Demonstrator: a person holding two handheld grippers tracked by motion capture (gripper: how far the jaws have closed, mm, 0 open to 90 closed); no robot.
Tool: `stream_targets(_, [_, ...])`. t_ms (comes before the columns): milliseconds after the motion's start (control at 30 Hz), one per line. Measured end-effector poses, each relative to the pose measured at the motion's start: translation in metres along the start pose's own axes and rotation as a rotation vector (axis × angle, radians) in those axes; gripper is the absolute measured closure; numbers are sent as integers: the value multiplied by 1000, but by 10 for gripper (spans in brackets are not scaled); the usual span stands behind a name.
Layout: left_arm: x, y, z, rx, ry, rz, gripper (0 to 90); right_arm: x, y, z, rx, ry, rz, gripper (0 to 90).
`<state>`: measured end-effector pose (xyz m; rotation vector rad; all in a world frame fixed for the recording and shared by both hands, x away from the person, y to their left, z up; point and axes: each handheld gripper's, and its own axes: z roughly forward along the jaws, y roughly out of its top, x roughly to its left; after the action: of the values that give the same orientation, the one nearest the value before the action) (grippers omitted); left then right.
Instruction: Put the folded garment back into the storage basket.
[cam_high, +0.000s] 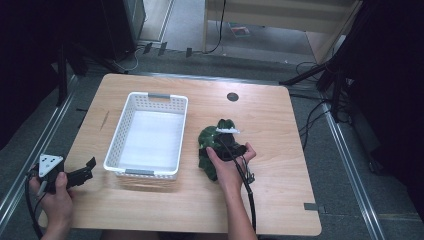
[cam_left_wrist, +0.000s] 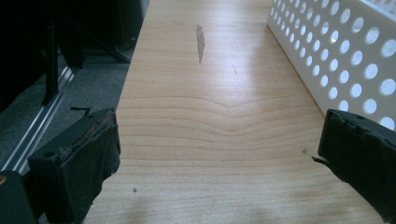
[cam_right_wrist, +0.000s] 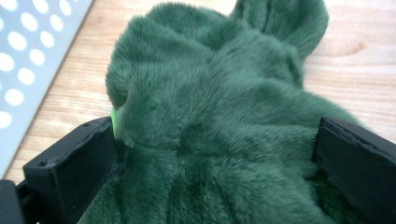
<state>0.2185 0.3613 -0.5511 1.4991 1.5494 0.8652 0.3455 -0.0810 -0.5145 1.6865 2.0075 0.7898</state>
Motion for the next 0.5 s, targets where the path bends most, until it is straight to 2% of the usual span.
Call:
stream_targets(200, [0, 0, 0, 0, 0, 0, 0, -2, -11, 9, 30, 0, 4, 0])
stream_targets(400, [0, 0, 0, 1, 1, -2, 0, -4, -16, 14, 30, 7, 19, 4])
stream_targets(500, [0, 0, 0, 3, 2, -2, 0, -2, -18, 16, 32, -3, -1, 5])
